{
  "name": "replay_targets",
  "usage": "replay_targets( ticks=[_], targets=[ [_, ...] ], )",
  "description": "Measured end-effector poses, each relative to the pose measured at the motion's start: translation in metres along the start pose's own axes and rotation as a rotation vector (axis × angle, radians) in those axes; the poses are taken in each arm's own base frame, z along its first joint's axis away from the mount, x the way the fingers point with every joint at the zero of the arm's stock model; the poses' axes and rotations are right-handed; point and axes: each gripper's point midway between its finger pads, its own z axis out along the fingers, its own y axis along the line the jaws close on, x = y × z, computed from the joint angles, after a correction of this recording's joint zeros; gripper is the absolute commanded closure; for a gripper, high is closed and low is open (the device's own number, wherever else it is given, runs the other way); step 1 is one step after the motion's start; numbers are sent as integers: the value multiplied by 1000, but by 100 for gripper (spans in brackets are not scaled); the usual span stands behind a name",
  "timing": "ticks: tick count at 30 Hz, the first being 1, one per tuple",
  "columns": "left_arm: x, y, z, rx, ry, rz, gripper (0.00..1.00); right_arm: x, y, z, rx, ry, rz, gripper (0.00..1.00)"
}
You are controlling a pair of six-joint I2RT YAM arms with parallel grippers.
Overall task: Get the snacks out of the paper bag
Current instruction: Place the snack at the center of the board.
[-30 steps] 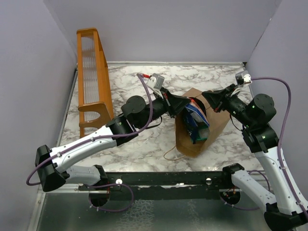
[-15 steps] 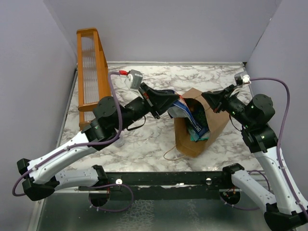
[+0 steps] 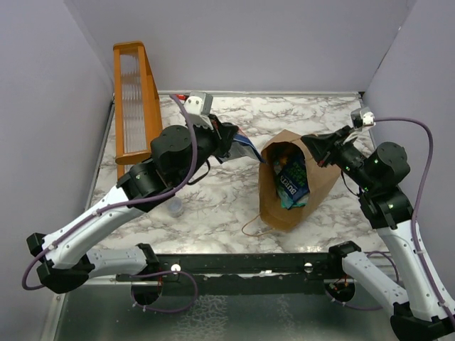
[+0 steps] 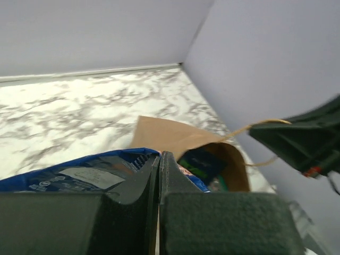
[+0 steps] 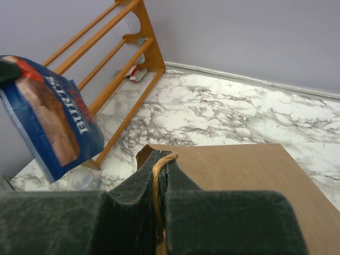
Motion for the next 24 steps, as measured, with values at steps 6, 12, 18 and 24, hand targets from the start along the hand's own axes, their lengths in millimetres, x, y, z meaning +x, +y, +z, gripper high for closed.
replay_targets(
  ticks=[6,12,18,24],
  targets=[
    [8,60,22,-203,44,29,100,-2,-1,-2,7,-9,-7,99],
    [8,125,42,-361,67,-4,100,-2,-1,-2,10,-9,-8,99],
    [39,186,70,-488,153,-41,100,-1,-1,-3,12,-6,-7,99],
    [86,217,99,-571,279,-7,100,-1,-1,-3,11,-5,-6,99]
  ],
)
